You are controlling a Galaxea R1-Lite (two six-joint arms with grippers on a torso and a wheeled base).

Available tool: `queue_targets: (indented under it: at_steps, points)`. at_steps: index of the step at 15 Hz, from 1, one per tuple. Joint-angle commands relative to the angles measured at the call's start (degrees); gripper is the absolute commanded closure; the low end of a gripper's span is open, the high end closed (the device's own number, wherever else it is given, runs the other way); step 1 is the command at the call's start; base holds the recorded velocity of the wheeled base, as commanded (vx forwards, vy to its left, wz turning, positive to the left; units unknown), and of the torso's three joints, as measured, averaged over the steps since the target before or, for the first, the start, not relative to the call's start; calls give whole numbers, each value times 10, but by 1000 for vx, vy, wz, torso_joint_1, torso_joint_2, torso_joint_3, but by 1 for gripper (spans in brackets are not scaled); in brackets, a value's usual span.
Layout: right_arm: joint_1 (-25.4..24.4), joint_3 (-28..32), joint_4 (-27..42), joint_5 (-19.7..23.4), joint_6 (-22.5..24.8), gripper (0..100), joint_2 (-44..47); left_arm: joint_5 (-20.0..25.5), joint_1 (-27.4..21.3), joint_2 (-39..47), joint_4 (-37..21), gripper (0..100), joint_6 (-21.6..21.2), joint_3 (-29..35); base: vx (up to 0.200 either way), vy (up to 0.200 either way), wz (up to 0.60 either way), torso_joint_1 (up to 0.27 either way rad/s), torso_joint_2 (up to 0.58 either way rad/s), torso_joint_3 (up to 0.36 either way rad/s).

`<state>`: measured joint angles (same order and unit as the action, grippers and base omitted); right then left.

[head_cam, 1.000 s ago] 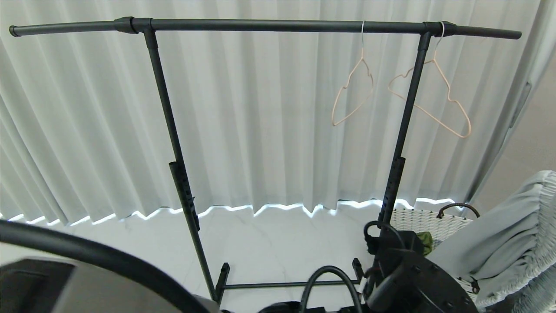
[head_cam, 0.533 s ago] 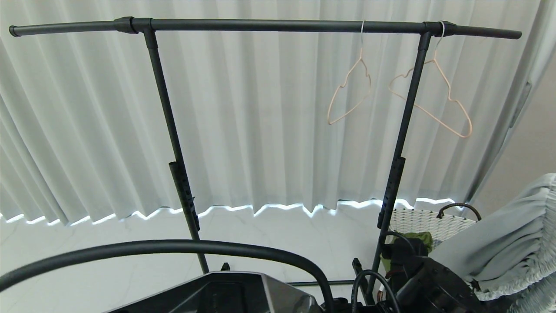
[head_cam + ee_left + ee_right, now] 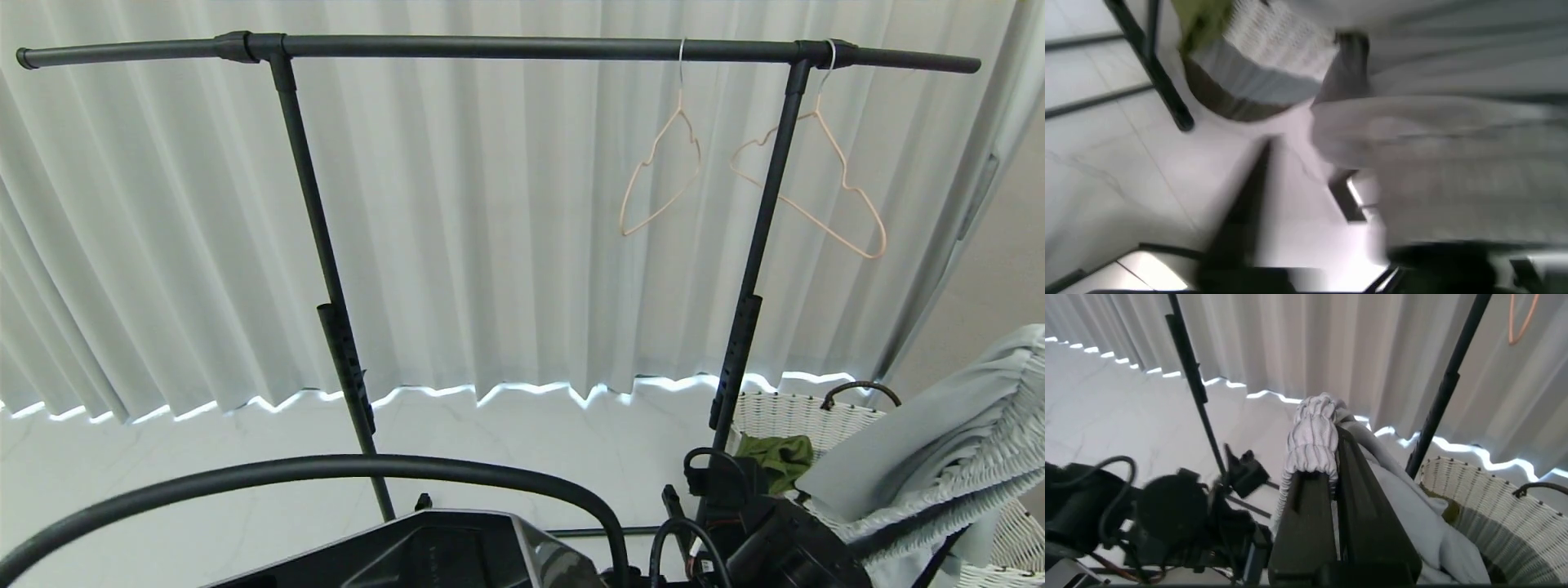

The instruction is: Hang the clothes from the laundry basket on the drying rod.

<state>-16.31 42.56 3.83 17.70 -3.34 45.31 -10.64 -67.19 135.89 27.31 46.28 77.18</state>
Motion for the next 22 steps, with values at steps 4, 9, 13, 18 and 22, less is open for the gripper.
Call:
queue_targets:
  at_steps: [4, 9, 13, 18, 22]
  points:
    - [1, 0, -33, 2, 2, 100, 14, -65, -37, -177, 6, 100, -8, -161, 0, 0, 0, 0, 0, 0]
    - [0, 3, -110, 5, 34, 100, 30, -74, -99, -347, 4, 100, -40, -196, 0, 0, 0, 0, 0, 0]
    - [-2, 7, -107, 62, 120, 100, 44, -85, -66, -425, 1, 100, -114, -291, 0, 0, 0, 0, 0, 0]
    - [-54, 31, -109, 75, 169, 100, 97, -87, -23, -549, -76, 100, -125, -356, 0, 0, 0, 0, 0, 0]
    - [-96, 35, -109, 72, 198, 100, 114, -86, -10, -648, -157, 100, -126, -372, 0, 0, 0, 0, 0, 0]
